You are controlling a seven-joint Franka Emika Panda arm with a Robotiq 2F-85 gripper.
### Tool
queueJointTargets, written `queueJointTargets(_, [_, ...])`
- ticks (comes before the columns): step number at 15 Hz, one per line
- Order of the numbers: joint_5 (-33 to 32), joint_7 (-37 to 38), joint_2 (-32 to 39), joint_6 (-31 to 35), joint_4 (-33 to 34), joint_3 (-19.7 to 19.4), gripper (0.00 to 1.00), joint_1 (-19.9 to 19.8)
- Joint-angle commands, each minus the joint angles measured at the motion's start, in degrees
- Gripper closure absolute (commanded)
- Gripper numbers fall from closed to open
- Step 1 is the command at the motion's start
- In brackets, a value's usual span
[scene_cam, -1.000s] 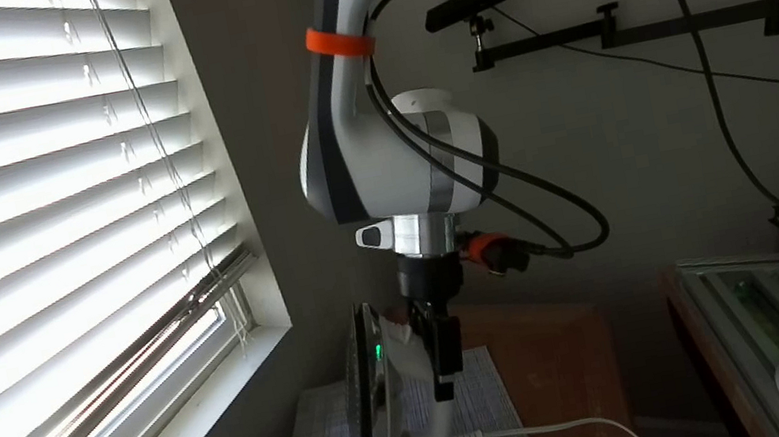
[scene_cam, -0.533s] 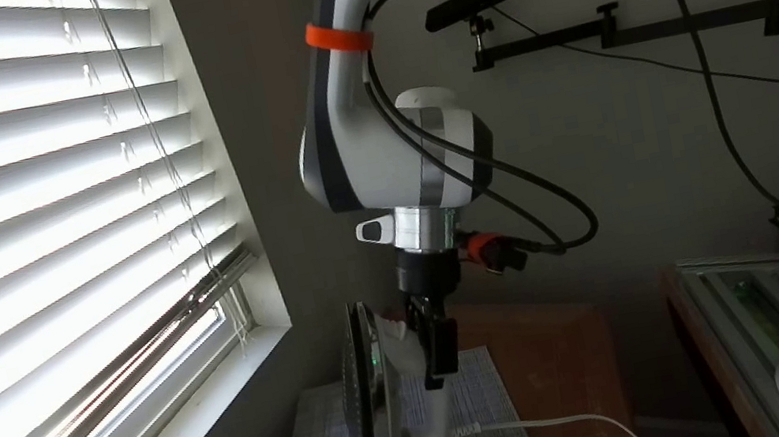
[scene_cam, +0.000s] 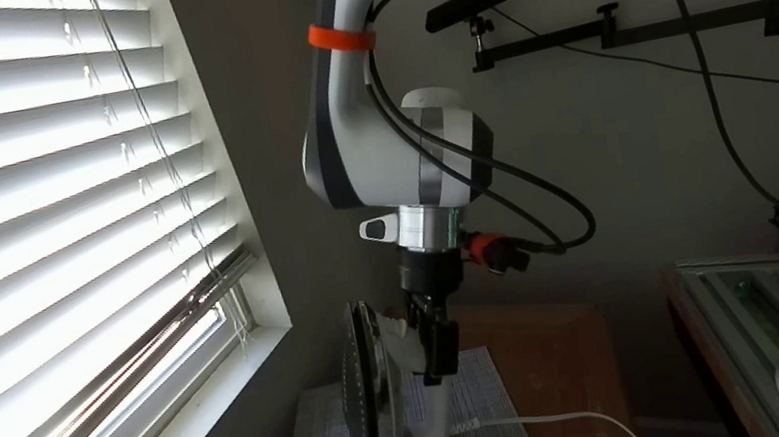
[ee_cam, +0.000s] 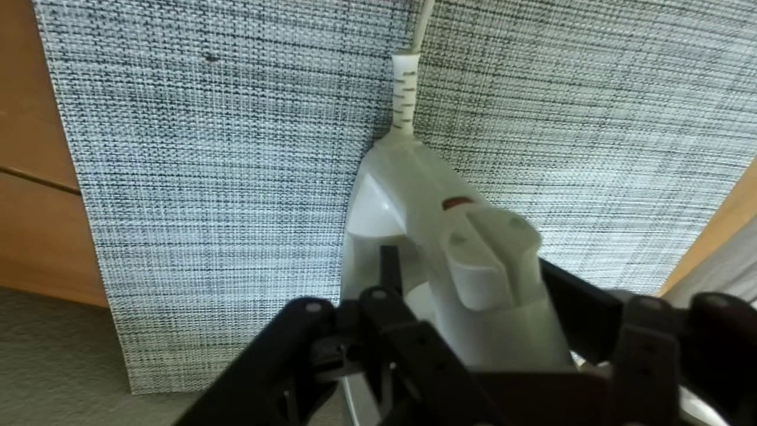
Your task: Lay the iron on the placemat.
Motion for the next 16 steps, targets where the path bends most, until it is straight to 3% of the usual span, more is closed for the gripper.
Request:
queueJointTargets(1, [3.4, -3.7, 1.6, -0.7, 1.9, 0.7, 0.77, -1.1])
queueJointTargets(3, [4.0, -4.6, 1.6, -0.7, 2.1, 0.7, 0.87, -1.2])
queueJointTargets(16, [4.5, -7.1, -0.9, -2.0, 1.6, 0.4, 0.94, -0.7])
